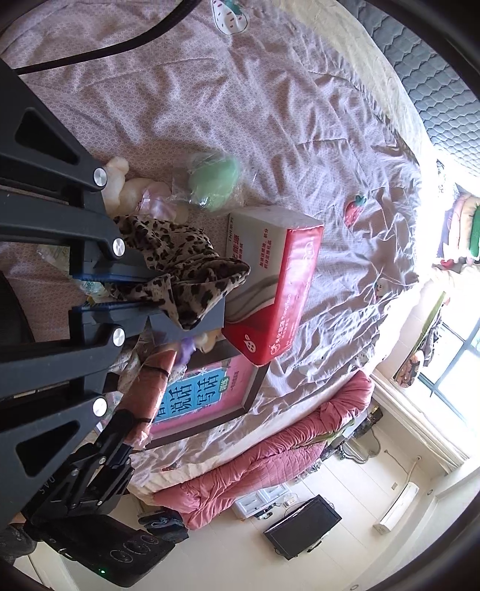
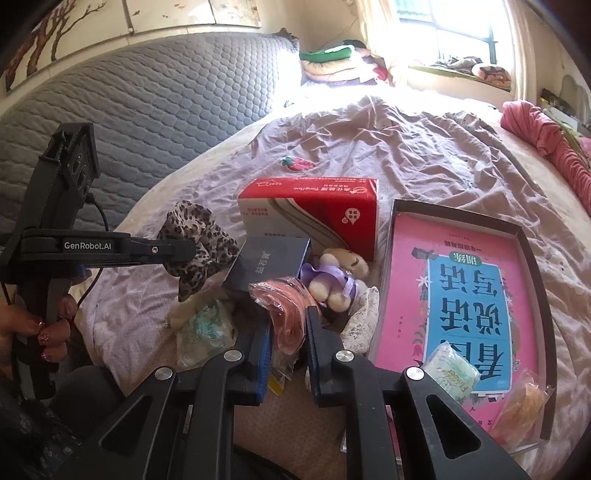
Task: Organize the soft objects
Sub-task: 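Lift the scrunchie with the left gripper while the right gripper grasps the pink bagged item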
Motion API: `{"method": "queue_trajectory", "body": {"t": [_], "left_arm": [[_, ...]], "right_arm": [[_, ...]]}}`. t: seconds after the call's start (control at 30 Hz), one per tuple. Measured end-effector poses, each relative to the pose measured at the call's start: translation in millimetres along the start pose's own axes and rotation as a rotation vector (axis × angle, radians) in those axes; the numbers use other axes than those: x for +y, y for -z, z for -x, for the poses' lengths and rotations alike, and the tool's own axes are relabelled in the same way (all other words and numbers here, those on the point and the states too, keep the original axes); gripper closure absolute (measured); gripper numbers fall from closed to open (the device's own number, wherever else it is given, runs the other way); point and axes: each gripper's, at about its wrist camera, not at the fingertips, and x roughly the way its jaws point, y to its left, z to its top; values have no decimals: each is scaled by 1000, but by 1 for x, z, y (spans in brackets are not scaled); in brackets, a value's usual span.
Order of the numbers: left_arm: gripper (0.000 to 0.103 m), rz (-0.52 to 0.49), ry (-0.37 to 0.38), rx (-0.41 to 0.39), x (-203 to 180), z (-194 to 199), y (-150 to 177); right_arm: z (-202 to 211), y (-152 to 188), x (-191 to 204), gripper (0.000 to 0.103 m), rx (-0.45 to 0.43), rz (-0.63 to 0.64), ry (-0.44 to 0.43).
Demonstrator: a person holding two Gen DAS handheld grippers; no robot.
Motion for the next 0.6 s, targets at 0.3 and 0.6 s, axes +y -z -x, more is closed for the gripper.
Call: {"method": "queue_trajectory", "body": {"t": [0.3, 0.6], "left_arm": [[95, -43, 10, -55, -20, 26, -5], [95, -95, 24, -84, -46, 40, -9]], "right_arm": [[20, -9, 1, 86, -60, -16, -8], [46, -19, -3, 86, -121, -28, 12]]}}
